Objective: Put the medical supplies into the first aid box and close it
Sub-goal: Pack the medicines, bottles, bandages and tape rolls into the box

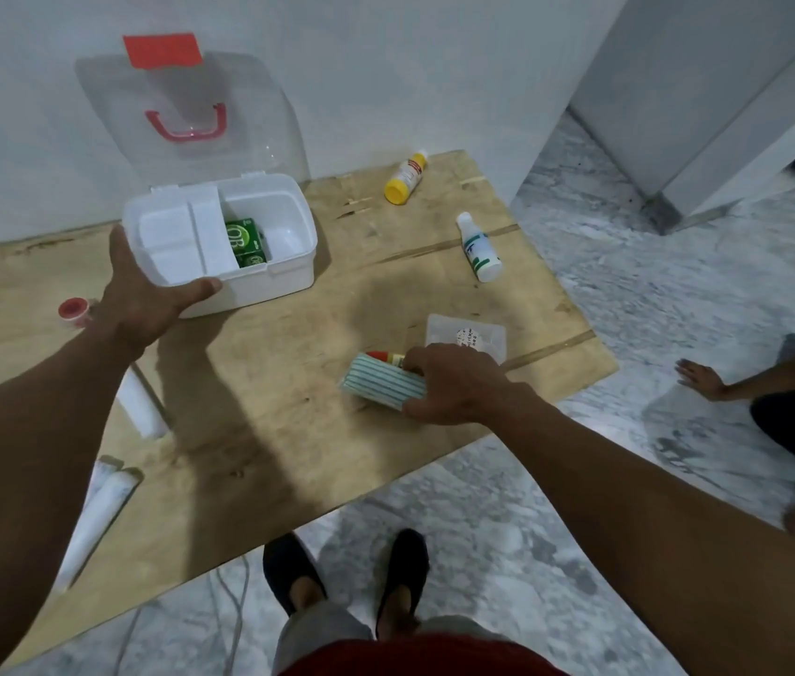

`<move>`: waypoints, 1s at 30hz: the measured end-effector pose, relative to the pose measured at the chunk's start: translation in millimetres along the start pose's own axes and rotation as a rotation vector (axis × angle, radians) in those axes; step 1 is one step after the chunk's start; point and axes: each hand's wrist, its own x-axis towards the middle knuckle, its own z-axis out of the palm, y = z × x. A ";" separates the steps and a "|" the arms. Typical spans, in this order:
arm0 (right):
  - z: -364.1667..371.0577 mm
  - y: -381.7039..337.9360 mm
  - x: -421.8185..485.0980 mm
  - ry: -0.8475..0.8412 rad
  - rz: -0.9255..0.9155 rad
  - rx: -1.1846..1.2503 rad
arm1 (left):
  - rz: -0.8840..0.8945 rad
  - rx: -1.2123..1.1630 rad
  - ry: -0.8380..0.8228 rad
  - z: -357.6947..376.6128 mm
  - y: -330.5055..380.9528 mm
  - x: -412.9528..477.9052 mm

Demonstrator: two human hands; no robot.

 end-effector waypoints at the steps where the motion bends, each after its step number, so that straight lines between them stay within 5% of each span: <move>1: 1.2 -0.6 -0.9 0.001 -0.010 -0.005 | -0.001 0.000 0.000 -0.3 -0.6 0.7; 10: -22.7 -9.8 5.6 0.043 -0.035 0.067 | 0.040 -0.014 -0.003 -2.4 0.9 1.1; 19: -99.8 -49.8 67.3 0.334 -0.033 0.128 | 0.066 -0.058 -0.036 -5.2 4.6 -2.3; 30: -137.4 -70.8 151.1 0.263 -0.131 -0.045 | 0.121 -0.149 -0.024 -3.7 4.4 -2.4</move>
